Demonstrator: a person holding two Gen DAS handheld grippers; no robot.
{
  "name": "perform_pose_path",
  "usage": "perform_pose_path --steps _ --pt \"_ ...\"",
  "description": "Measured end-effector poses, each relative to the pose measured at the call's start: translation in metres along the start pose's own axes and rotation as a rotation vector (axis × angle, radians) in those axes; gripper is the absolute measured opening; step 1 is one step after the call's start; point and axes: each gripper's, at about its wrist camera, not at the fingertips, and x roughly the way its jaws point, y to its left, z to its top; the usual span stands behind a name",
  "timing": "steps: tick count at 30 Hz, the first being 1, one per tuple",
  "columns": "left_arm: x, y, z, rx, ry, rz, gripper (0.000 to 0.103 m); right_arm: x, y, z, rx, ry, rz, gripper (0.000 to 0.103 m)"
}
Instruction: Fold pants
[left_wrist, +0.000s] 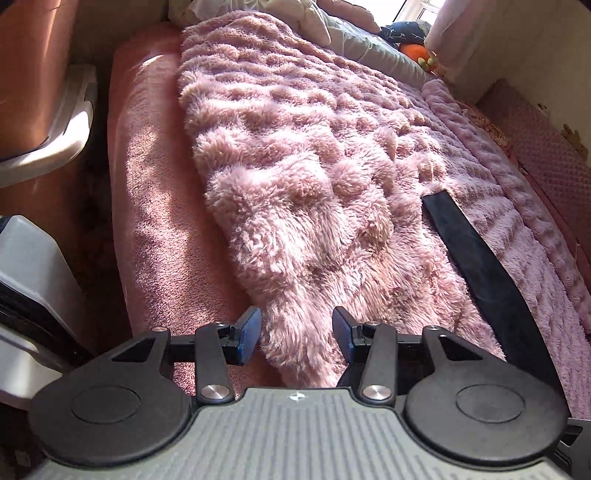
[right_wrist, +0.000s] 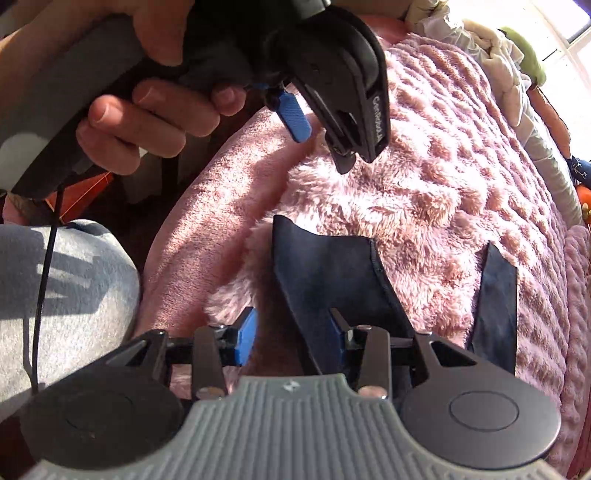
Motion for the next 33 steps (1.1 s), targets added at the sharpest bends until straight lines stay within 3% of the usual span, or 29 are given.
perform_pose_path --steps 3,5,7,11,14,16,21,25,28,33 --pt "0.002 -0.006 0.0 0.035 -0.005 0.011 0.052 0.015 -0.002 0.0 -0.048 0.081 0.005 0.005" --pt "0.005 -0.009 0.001 0.049 -0.009 0.013 0.052 0.017 -0.007 -0.009 -0.05 0.088 -0.02 0.0" --pt "0.008 -0.012 -0.001 0.048 -0.013 0.002 0.052 0.011 -0.018 -0.023 -0.002 0.067 -0.035 0.0" --pt "0.014 -0.016 -0.007 0.03 -0.003 -0.103 0.052 -0.02 -0.052 -0.049 0.174 -0.022 -0.061 0.0" --pt "0.015 -0.022 -0.012 0.018 -0.031 -0.113 0.052 -0.042 -0.078 -0.066 0.244 -0.061 -0.13 0.0" --pt "0.016 -0.023 -0.015 -0.018 -0.059 -0.135 0.052 -0.057 -0.094 -0.075 0.276 -0.1 -0.174 0.0" --pt "0.036 -0.021 -0.022 -0.17 -0.067 -0.276 0.052 -0.081 -0.133 -0.087 0.316 -0.218 -0.276 0.0" --pt "0.052 -0.04 -0.031 -0.124 -0.175 -0.147 0.052 -0.083 -0.161 -0.091 0.273 -0.297 -0.319 0.0" --pt "0.067 -0.059 -0.028 -0.08 -0.168 -0.127 0.052 -0.074 -0.184 -0.092 0.234 -0.314 -0.347 0.0" --pt "0.09 -0.091 -0.016 -0.101 -0.173 -0.315 0.052 -0.053 -0.231 -0.101 0.278 -0.355 -0.34 0.0"
